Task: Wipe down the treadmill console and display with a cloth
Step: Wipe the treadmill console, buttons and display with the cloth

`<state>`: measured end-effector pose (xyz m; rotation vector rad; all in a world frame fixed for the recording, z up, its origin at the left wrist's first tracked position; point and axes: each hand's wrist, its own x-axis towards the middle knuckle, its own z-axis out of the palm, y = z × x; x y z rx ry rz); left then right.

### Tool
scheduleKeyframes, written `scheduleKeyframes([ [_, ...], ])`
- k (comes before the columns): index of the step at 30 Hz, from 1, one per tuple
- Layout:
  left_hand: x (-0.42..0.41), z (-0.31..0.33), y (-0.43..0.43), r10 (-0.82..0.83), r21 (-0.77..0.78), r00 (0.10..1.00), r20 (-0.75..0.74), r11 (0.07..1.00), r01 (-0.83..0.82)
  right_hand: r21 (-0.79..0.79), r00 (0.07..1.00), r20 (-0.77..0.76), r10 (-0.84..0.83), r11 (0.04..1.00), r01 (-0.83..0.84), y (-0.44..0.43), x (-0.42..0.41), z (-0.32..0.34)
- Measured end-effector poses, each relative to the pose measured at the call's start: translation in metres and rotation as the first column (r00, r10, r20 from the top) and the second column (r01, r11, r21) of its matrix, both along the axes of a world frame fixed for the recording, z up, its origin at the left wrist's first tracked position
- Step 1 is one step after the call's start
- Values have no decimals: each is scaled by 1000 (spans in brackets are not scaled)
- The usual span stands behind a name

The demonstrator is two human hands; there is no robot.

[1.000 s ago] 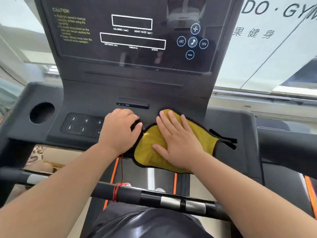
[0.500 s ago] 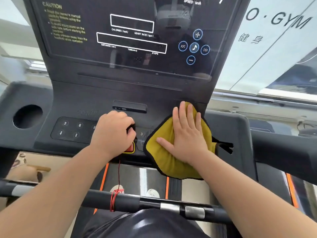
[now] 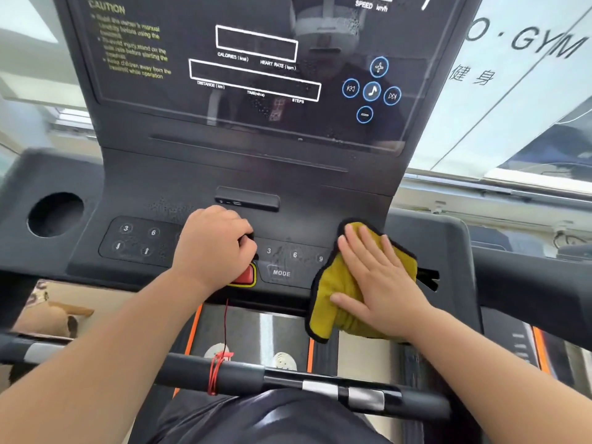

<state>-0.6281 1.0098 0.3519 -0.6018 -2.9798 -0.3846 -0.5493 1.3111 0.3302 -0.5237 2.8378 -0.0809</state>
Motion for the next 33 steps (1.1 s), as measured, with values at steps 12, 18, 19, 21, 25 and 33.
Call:
scheduleKeyframes([
  [12, 3, 2, 2, 6, -68, 997, 71, 998, -1, 26, 999, -48, -6, 1000, 7, -85, -21, 3],
  [18, -1, -1, 3, 32, -33, 998, 63, 999, -30, -11, 993, -59, 103, 995, -104, -38, 24, -8],
  [19, -1, -1, 4, 39, -27, 998, 53, 999, -38, -11, 996, -46, 72, 997, -73, -28, 25, -6],
  [21, -2, 0, 3, 47, -13, 998, 46, 999, -47, -11, 999, -13, -31, 999, 31, -15, 18, -3],
  [25, 0, -1, 1, 29, 6, 998, 56, 1000, -29, 1, 972, -30, -235, 972, 235, -24, -13, 3],
  [33, 2, -1, 1, 24, 6, 997, 69, 1000, -25, 35, 999, -39, 36, 999, -34, -72, -40, 9],
])
